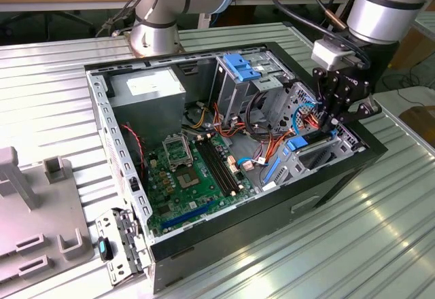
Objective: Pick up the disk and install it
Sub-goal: 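Insert the first disk wire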
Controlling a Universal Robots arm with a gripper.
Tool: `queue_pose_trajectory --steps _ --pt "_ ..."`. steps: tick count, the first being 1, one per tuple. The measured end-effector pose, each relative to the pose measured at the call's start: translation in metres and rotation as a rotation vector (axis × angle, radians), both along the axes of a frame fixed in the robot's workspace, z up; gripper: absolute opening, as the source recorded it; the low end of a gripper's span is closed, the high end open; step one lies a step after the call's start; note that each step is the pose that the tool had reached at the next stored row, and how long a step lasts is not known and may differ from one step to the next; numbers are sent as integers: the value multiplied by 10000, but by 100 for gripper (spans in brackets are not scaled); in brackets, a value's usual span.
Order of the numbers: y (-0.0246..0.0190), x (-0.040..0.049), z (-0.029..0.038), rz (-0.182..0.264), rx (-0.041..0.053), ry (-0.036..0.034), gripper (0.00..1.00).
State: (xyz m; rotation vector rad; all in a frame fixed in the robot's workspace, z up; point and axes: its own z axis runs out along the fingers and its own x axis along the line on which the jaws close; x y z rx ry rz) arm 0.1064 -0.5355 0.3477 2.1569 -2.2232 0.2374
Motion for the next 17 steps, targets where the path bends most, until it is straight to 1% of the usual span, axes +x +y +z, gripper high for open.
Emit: queue_pose_trajectory --steps 2,4,5,8,13,15,17 --pt "0 -8 -1 152 2 1 16" --pt "2 -8 0 193 0 0 16" --pt "6 -9 -1 352 0 1 16" --pt "6 -26 -7 352 1 -25 16" --pt "16 -25 -11 352 0 -28 16" --pt "33 -23 -12 352 0 -27 16" --pt "34 -21 -14 352 0 -28 16"
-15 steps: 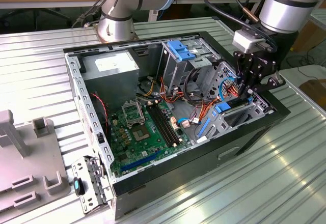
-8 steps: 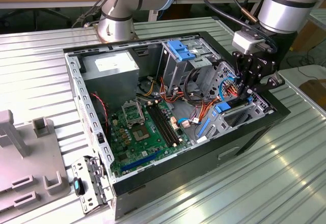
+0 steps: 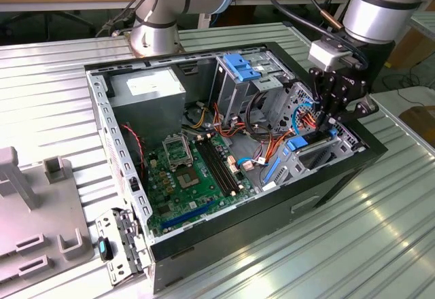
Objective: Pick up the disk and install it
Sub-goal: 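Insert the first disk wire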
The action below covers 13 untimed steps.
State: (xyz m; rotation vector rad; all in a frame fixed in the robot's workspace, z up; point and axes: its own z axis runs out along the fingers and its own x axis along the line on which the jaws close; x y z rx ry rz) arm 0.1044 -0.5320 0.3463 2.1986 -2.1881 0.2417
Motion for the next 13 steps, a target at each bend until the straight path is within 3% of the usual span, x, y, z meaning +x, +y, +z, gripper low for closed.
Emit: queue_pose_trajectory --steps 13 --pt "-11 10 -15 -59 -2 -2 16"
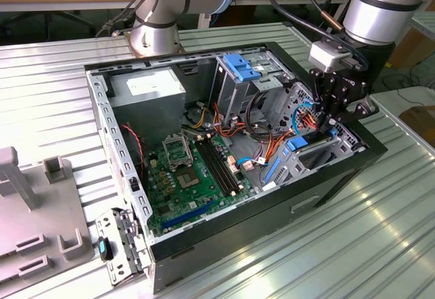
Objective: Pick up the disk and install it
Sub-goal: 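Insert the first disk wire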
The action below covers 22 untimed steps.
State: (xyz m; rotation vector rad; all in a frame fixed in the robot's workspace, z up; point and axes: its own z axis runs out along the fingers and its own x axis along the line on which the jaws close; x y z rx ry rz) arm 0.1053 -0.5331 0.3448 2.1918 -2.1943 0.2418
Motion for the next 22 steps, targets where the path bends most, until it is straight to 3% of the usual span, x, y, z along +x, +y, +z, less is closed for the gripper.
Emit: queue_pose_trajectory --steps 7,13,22 --pt "-11 -10 1 -11 1 -25 16" --pt "27 -10 1 -20 -3 -26 16" --pt "18 2 -7 -135 -5 -25 16"
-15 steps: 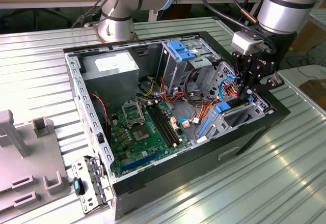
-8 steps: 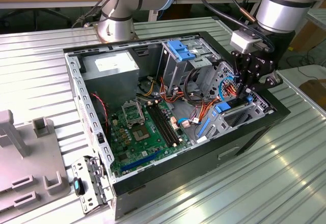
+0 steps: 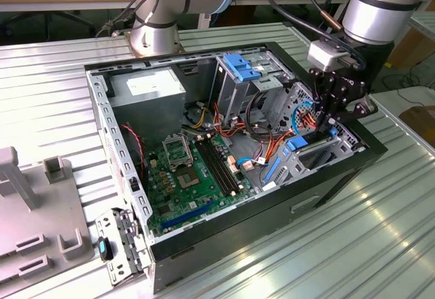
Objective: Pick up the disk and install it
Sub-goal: 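Insert the first disk wire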
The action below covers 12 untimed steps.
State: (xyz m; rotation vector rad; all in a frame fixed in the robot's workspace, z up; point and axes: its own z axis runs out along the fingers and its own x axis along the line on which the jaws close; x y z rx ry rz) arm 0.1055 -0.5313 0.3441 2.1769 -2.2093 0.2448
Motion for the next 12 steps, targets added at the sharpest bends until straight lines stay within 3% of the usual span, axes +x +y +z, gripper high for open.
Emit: queue_pose_trajectory --steps 7,12 --pt "-2 0 -60 -1 33 0 16" --pt "-4 0 -64 -1 32 0 16"
